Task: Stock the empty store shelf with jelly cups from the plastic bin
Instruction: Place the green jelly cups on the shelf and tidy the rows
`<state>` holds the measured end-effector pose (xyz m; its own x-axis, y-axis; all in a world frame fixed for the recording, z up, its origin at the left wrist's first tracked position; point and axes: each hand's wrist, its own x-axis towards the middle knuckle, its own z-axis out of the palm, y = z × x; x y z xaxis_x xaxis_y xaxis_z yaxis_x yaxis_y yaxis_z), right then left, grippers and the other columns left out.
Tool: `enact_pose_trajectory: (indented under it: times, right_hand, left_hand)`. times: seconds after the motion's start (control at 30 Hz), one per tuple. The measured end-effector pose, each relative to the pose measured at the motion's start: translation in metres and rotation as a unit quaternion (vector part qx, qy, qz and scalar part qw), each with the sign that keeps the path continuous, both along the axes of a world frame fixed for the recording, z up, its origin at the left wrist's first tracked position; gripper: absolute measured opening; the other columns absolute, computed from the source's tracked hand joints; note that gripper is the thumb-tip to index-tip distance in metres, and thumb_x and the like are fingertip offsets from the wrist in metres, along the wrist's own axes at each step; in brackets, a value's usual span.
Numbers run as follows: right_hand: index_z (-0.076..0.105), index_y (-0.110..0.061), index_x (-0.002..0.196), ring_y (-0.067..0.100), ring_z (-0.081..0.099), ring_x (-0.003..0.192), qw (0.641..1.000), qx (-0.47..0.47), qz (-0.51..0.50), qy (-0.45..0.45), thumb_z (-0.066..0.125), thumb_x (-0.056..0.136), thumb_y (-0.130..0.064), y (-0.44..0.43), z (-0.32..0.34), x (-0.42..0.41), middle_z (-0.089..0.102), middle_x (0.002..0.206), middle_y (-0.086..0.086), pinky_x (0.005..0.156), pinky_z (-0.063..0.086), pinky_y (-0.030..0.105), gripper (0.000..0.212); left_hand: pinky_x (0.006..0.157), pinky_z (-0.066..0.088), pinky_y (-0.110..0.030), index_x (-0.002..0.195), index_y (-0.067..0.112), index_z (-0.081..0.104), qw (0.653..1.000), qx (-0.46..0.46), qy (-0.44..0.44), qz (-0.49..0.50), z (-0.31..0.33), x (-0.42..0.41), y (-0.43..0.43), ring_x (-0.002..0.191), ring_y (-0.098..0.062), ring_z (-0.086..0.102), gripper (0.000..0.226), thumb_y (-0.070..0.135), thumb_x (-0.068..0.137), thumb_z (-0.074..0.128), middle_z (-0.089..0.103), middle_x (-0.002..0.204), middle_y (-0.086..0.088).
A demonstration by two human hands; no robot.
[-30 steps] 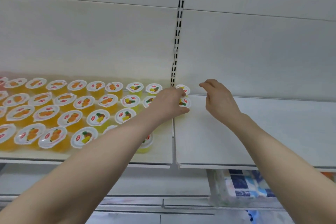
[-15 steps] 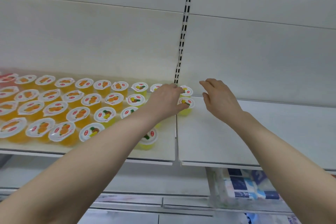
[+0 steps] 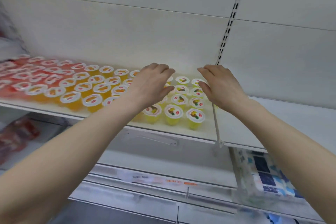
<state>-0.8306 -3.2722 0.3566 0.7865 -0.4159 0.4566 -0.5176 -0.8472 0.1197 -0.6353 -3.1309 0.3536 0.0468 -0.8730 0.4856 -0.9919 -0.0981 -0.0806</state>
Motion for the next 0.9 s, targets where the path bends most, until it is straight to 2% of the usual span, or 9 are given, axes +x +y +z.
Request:
enact_pose_trajectory:
  times: [0.2,0.5,0.77,0.9]
  right_hand:
    - [0.052,-0.006,0.135,0.036,0.050,0.120,0.997,-0.022,0.068,0.011,0.054,0.096,-0.029,0.095,0.000,0.072,0.056,0.130,0.015,0.097,0.040,0.046,0.045]
    - [0.050,-0.006,0.137,0.036,0.049,0.123,0.981,-0.018,0.192,0.034,0.051,0.097,-0.036,0.245,-0.028,0.196,0.055,0.133,0.016,0.100,0.040,0.049,0.050]
    - [0.053,-0.005,0.134,0.035,0.053,0.115,0.947,0.007,0.318,0.052,0.055,0.095,-0.034,0.367,-0.074,0.297,0.058,0.127,0.014,0.094,0.043,0.046,0.048]
    - [0.051,-0.006,0.137,0.033,0.050,0.120,0.919,0.036,0.381,0.096,0.056,0.094,-0.034,0.420,-0.102,0.345,0.056,0.131,0.013,0.098,0.040,0.044,0.052]
  left_hand:
    - [0.100,0.040,-0.044,0.137,0.014,0.048,0.999,-0.002,-0.019,0.046,-0.006,0.066,0.109,0.120,-0.032,0.049,0.053,0.043,0.093,0.054,0.053,0.133,-0.010]
    - [0.093,0.045,-0.046,0.129,0.009,0.057,0.991,-0.013,-0.014,0.130,-0.035,0.157,0.288,0.110,-0.034,0.055,0.046,0.034,0.090,0.060,0.060,0.123,-0.011]
    - [0.085,0.049,-0.046,0.121,0.004,0.062,0.966,-0.017,0.052,0.251,-0.080,0.205,0.441,0.099,-0.034,0.059,0.043,0.032,0.090,0.055,0.065,0.113,-0.014]
    - [0.088,0.047,-0.046,0.123,0.006,0.061,0.938,-0.019,0.102,0.330,-0.116,0.222,0.503,0.102,-0.034,0.058,0.039,0.024,0.089,0.064,0.064,0.114,-0.012]
